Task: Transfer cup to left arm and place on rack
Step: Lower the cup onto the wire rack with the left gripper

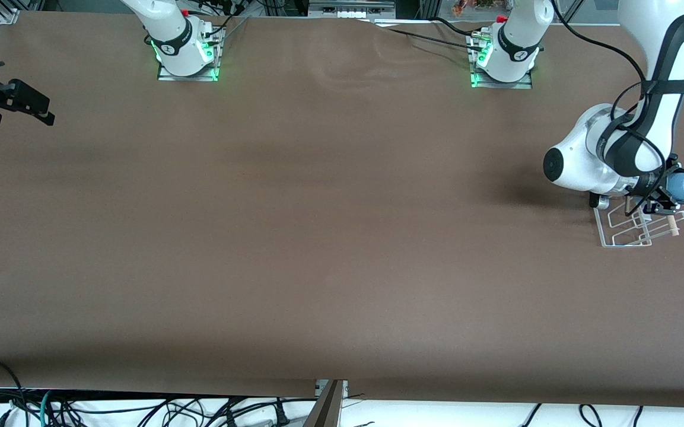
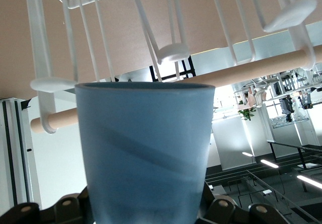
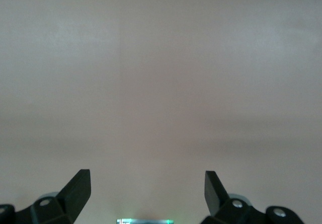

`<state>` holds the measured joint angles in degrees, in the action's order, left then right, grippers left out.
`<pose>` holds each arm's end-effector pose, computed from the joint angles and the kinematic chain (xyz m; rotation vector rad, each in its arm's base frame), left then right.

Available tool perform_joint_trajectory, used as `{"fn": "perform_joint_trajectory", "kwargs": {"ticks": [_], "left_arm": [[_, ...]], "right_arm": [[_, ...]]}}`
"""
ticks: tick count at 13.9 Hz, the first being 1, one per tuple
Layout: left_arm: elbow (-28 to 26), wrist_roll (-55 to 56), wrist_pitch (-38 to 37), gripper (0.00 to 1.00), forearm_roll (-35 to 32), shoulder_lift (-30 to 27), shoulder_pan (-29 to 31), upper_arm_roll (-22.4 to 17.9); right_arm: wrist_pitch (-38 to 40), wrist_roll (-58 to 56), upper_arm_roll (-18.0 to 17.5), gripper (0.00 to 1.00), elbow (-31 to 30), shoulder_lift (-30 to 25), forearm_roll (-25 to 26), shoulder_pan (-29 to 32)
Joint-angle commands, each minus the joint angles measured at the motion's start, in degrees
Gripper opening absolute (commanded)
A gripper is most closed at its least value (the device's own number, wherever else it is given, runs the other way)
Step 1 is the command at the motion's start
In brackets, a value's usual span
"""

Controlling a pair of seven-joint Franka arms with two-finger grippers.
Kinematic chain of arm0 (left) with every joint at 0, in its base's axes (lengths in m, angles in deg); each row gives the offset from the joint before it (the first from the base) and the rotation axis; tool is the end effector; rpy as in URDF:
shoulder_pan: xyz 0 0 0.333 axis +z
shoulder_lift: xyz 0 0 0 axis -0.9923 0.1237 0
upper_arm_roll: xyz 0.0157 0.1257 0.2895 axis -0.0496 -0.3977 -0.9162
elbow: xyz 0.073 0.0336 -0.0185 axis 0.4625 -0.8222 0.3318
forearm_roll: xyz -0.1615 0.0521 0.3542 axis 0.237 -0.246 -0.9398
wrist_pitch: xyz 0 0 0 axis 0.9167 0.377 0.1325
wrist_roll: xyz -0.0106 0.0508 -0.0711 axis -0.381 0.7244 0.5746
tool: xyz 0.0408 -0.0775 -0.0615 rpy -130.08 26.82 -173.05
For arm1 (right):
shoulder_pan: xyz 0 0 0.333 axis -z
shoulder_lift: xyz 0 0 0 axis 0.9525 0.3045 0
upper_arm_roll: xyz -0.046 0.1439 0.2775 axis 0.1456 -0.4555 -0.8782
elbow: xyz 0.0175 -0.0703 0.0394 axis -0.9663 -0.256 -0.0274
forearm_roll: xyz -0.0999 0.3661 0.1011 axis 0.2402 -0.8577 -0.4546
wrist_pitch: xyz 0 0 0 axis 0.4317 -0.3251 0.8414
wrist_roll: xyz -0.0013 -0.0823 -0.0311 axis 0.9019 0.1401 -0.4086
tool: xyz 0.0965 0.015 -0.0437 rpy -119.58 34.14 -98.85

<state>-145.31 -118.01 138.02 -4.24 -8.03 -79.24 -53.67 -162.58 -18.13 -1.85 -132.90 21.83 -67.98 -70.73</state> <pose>0.5232 0.0993 0.2716 -1.2008 1.5797 1.2205 0.5130 -0.0296 0.6162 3.1269 0.0005 -0.0767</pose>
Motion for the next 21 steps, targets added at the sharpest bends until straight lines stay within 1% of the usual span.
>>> {"fn": "perform_joint_trajectory", "kwargs": {"ticks": [1, 2, 7, 9, 12, 15, 21], "left_arm": [[-2.42, 2.12, 0.16, 0.0, -3.26, -1.54, -0.31, -0.2], [-3.3, 2.74, 0.16, 0.0, -3.44, -1.71, -0.31, -0.2], [-4.71, 3.71, 0.16, 0.0, -3.53, -1.89, -0.4, -0.2], [-4.8, 5.99, 0.07, 0.0, -4.14, -1.45, -0.58, -0.2], [-4.54, 7.83, 0.07, 0.0, -5.28, -0.31, -0.67, -0.03], [-4.71, 13.36, 0.07, 0.0, -7.21, 2.23, -0.67, -0.03], [-4.54, 16.98, 0.07, 0.0, -7.4, 5.05, -1.28, -0.03]], "right_arm": [[0.99, 0.35, 3.46, 1.0, 2.65, 2.15, 0.47, -3.02], [2.3, 0.09, 4.27, 1.0, 3.98, 3.21, 0.39, -3.12], [2.84, 0.7, 4.19, 1.0, 4.08, 3.49, 0.38, -3.47], [2.92, 0.87, 4.1, 1.0, 4.26, 3.58, 0.39, -3.65], [2.93, 0.79, 4.1, 1.0, 4.26, 3.58, 0.56, -3.56], [2.93, 0.88, 4.1, 1.0, 4.17, 3.49, 0.21, -3.56], [2.93, 0.7, 4.1, 1.0, 4.17, 3.49, 0.12, -3.56]]}}
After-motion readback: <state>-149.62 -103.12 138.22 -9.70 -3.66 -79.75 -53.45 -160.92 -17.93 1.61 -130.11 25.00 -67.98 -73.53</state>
